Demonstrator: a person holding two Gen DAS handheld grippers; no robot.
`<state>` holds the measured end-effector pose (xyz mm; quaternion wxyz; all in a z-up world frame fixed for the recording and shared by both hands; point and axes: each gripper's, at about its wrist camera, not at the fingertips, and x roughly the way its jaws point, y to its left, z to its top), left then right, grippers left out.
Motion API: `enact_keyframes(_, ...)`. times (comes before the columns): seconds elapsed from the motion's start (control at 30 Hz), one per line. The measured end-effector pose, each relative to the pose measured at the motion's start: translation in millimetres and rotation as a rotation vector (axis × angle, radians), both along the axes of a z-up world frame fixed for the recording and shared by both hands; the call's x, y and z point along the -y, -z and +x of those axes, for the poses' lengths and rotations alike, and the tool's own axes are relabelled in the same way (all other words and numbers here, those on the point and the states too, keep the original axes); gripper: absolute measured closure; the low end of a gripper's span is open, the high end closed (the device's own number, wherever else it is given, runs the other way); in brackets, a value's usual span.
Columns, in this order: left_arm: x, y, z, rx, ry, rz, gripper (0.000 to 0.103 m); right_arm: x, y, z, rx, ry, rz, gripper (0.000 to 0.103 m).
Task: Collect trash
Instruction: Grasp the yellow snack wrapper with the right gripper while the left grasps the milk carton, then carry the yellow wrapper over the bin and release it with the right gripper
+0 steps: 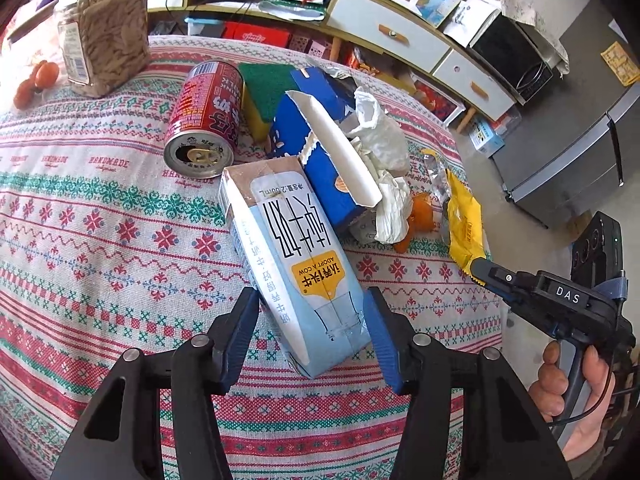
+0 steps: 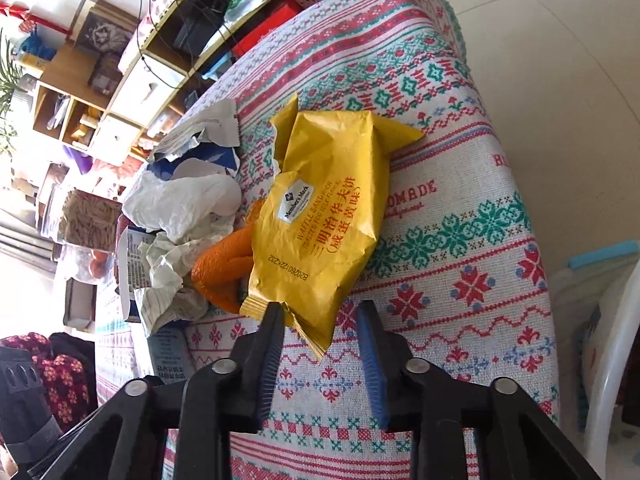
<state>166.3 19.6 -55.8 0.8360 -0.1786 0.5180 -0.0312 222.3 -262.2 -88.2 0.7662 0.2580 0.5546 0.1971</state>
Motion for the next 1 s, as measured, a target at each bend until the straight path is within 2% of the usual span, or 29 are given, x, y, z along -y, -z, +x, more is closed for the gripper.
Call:
enact_keyframes(0.03,-2.4,-2.2,-1.4,0.009,-0.004,-0.010,0.061,-0.3,-1.2,-0.7,0.005,-0.004,0.000,0.084)
enact_keyframes(0.07,-4.6,-4.2,-2.2,0.011,-0.006,-0.021,0.069,-0.8,-3.2,-1.6,0.012,-0.006,-0.001,0.087)
enact_keyframes(0.17,-12.1,-11.9,-6.2,0.021,-0.015,-0.023,0.103,0.4,-9.9,-5.6,0.027,-0.004,-0.015,0.090)
enact_keyframes(0.33,-19.3,-13.5,-14.5,0.017,-0.022,-0.078,0.103,-0.8,-19.8,-12.8,0.049,-0.020,-0.023,0.091)
enact_keyframes(0.37,-20.2,-13.9,-14.5,0.014,-0.030,-0.086,0.100,-1.0,-21.8,-14.6,0.054,-0.024,-0.027,0.091)
enact_keyframes(0.43,-17.2,-13.1,-15.2,-0.010,-0.041,-0.084,0.082,-2.0,-26.0,-18.5,0.067,-0.032,-0.035,0.091)
enact_keyframes(0.5,-15.2,-12.2,-12.7,-0.008,-0.071,-0.097,0.027,-3.2,-30.6,-21.3,0.080,-0.037,-0.044,0.091)
enact_keyframes(0.53,-13.1,-12.8,-12.1,0.010,-0.090,-0.106,0.021,-3.5,-32.8,-22.7,0.086,-0.039,-0.051,0.091)
enact_keyframes(0.67,-1.3,-7.4,-0.1,-0.002,-0.104,-0.056,0.020,-5.7,-37.8,-26.6,0.103,-0.048,-0.076,0.091)
enact_keyframes(0.77,9.9,6.1,3.2,-0.024,-0.069,-0.035,0.021,-8.1,-39.4,-28.9,0.114,-0.057,-0.093,0.091)
enact_keyframes(0.8,11.7,9.5,2.8,-0.020,-0.063,-0.025,0.036,-8.9,-40.1,-29.4,0.115,-0.061,-0.094,0.091)
enact_keyframes(0.83,11.8,11.4,1.9,-0.020,-0.059,-0.028,0.039,-9.4,-40.8,-29.8,0.116,-0.064,-0.096,0.091)
enact_keyframes(1.0,-1.6,-7.6,-16.0,0.043,-0.103,-0.058,0.043,-5.1,-49.0,-34.3,0.131,-0.073,-0.124,0.091)
